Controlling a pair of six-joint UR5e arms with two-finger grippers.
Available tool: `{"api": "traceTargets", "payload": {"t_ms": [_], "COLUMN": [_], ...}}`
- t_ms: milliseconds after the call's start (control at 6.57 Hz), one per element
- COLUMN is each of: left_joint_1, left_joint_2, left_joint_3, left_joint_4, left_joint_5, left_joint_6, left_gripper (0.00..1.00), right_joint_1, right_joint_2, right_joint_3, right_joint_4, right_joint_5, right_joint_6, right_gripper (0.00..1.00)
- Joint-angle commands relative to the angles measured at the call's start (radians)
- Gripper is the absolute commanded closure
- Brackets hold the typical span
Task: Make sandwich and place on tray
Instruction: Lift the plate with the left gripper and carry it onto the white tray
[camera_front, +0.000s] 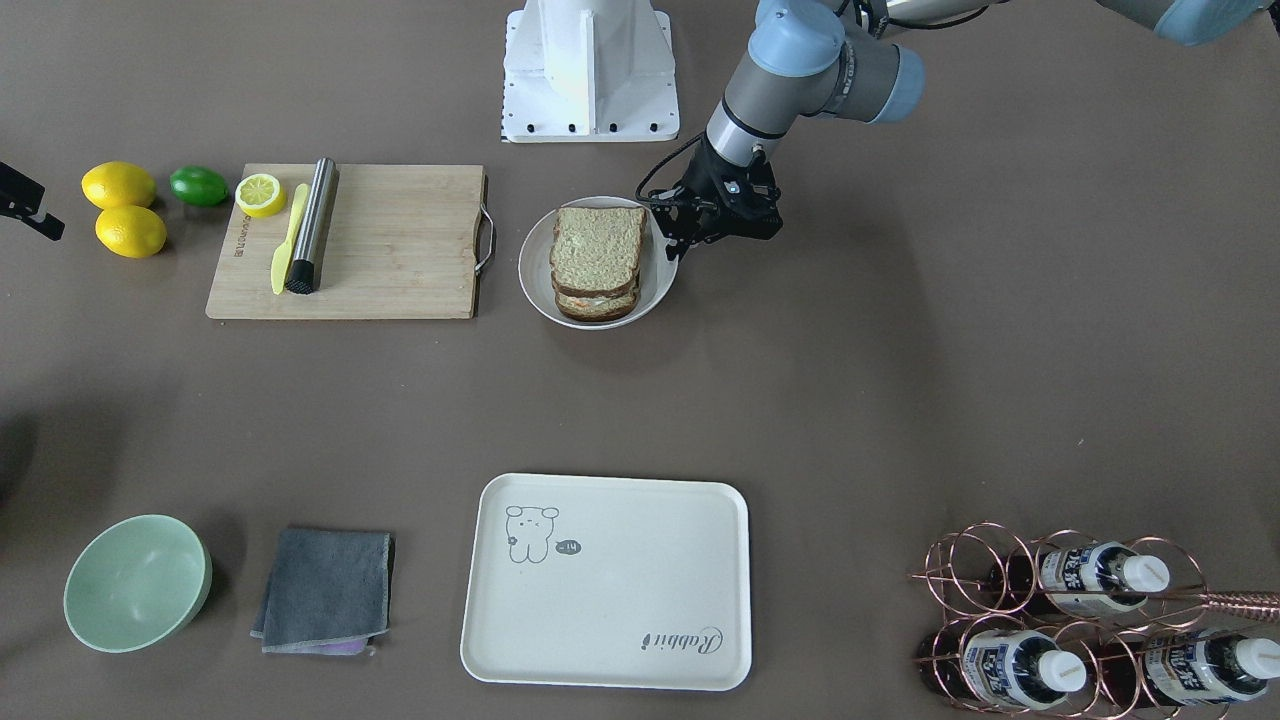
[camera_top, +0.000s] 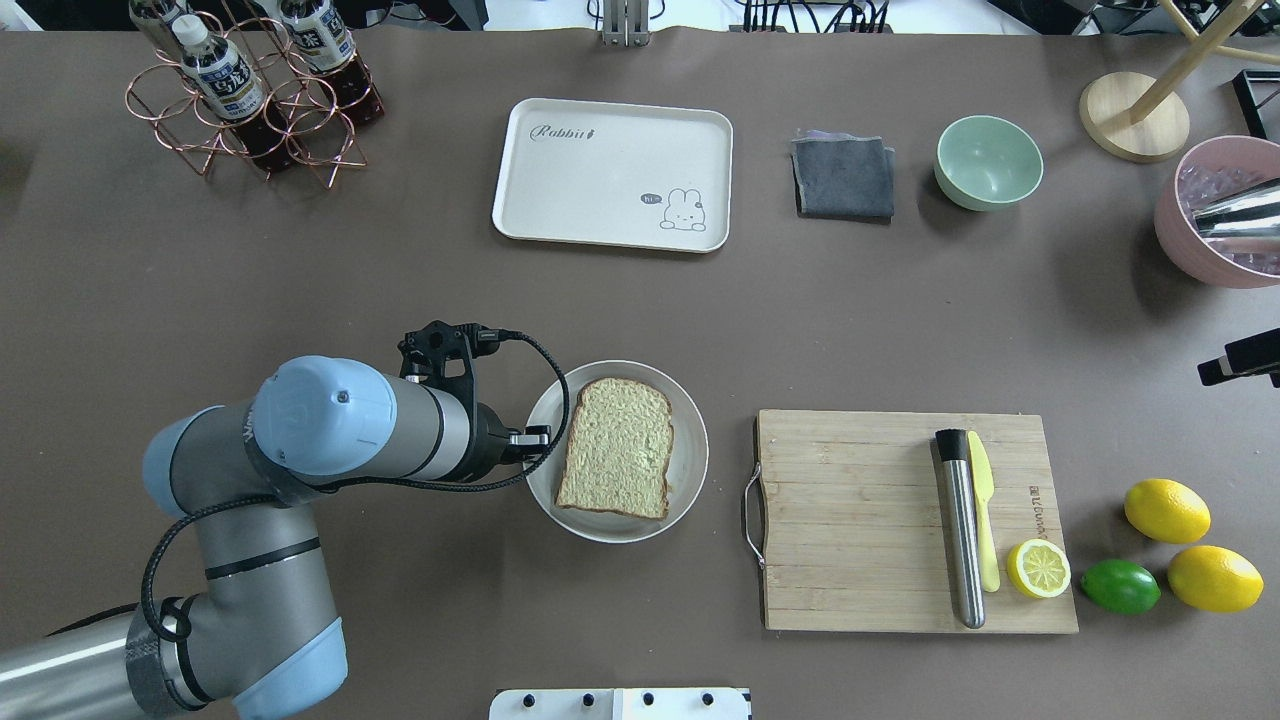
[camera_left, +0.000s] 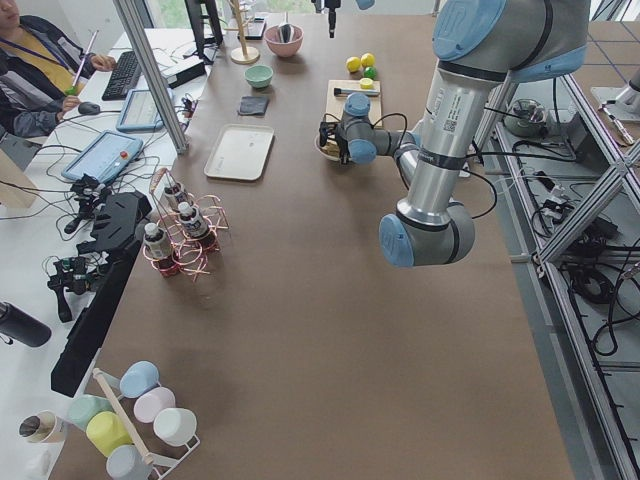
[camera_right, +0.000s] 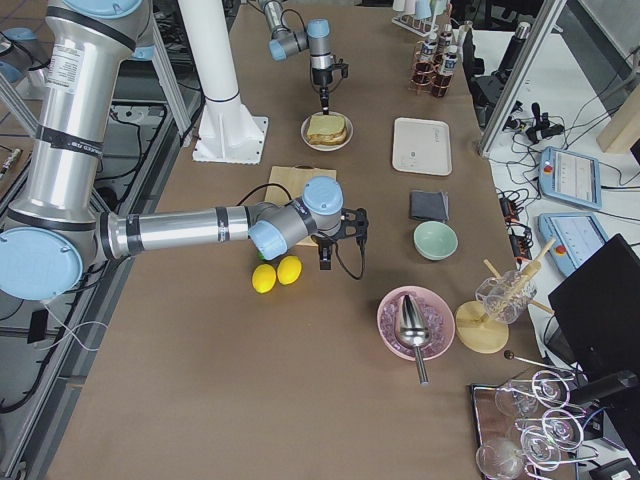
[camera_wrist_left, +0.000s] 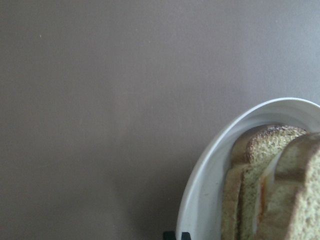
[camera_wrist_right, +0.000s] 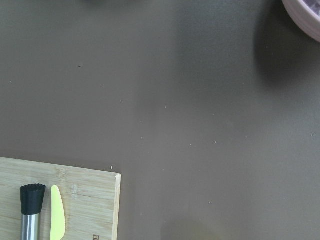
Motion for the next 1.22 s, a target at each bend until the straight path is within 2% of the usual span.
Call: {"api": "traceTargets", "payload": {"t_ms": [0,304,609,761,913,1065], "left_joint_1": [-0.096,-0.201,-0.32,-0.376,-0.414,-0.424], "left_joint_2": [-0.056,-0.108,-0.238,-0.251,-0.289,-0.355], "left_joint_3": [0.06,0.112,0.321,0.371,0.463,0.602], "left_joint_4": [-0.013,-0.007,-0.015,-0.015,-0.029,-0.091], "left_joint_5": [-0.088,-0.163,-0.257,-0.295,-0.317,-0.321], "left_joint_6": [-0.02,-0.02,0.048,0.131,0.179,0.229], "left_gripper": [1.0,1.0,1.0,1.0,1.0,1.0], "right_joint_1": [0.005,0.02,0.023,0.025,0.029,0.034], "right_joint_2": [0.003,0.006,0.007,0.007,0.007,0.009], "right_joint_3": [-0.002,0.004,0.007,0.015,0.024,0.036], "right_joint_4": [0.0,0.0,0.0,0.003,0.005,0.005], "right_joint_5": [-0.001,0.008,0.011,0.014,0.019,0.019], "right_joint_6": [0.0,-0.001,-0.001,-0.001,-0.007,-0.016], "right_gripper": [0.0,0.0,0.0,0.0,0.0,0.0]}}
